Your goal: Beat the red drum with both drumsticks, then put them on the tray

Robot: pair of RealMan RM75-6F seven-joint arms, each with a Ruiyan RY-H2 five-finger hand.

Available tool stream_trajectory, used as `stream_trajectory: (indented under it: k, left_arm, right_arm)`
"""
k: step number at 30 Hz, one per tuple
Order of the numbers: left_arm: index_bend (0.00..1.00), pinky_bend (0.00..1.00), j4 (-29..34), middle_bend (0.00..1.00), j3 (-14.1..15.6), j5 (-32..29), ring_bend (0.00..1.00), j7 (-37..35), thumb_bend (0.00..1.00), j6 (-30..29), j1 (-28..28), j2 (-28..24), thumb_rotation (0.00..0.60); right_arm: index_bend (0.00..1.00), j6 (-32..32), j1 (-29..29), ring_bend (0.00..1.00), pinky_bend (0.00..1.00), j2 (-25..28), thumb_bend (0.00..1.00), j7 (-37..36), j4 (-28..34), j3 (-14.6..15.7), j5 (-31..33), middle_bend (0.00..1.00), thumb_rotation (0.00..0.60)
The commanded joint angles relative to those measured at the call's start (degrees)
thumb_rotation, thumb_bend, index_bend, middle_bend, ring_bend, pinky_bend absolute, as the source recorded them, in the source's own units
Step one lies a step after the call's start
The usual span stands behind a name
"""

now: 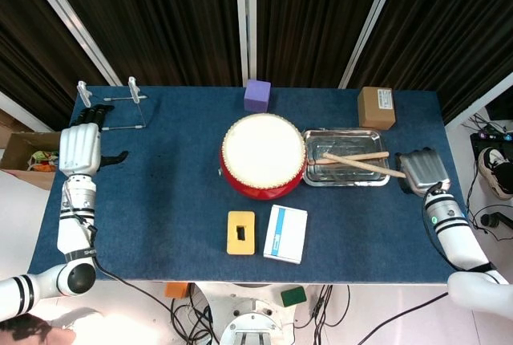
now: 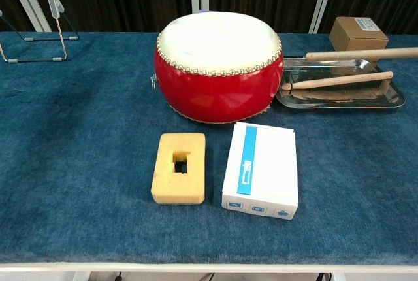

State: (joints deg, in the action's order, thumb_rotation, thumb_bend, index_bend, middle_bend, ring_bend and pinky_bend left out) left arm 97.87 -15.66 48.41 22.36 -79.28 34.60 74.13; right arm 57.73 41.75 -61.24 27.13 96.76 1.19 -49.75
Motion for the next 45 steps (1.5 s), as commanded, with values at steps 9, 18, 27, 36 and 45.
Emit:
stream_trajectory:
  k: [9,18,27,36,45]
  left_arm:
    - [0.19,0.33,-2.21,0.17,-0.75,-1.44,0.15,-1.79,0.06,1.4,-2.18,-0.16,0.6]
    - [0.19,0.32,-2.92,0.17,-1.02,-1.43,0.14,-4.21,0.06,1.16,-4.88,-0.87,0.6]
    - [0.19,0.32,-3.77,0.17,0.31,0.02,0.14,-6.48,0.06,1.06,-8.4,-2.47,0.6]
    - [0.19,0.26,-4.72,0.17,4.25,7.22,0.14,-13.77,0.06,2.43,-14.0,-8.67,0.6]
    - [0.19,0.17,-10.1,0.17,10.37,22.91,0.11,-30.43,0.06,-3.45,-22.91,-12.02,0.6]
  right_arm:
    - [0.85,-7.0,1.01,0.45,0.37,-8.27,0.51,0.06,-11.62,0.17,-3.68,0.7,0.6]
    - [0.51,-8.47,2.34,0.23,0.23,-13.21,0.35,2.19,-19.08,-1.78,-3.05,0.45,0.6]
    - [0.2,-7.87,2.42,0.05,0.14,-16.84,0.22,6.05,-22.1,-2.53,-0.97,0.25,0.6]
    - [0.11,4.46,-4.79,0.04,0.13,-6.83,0.22,-3.64,-9.24,-4.91,-8.0,0.23,0.6]
    - [0.0,20.88,-18.91,0.0,0.11,5.72,0.21,-23.96,0.32,-2.86,-22.94,0.1,0.6]
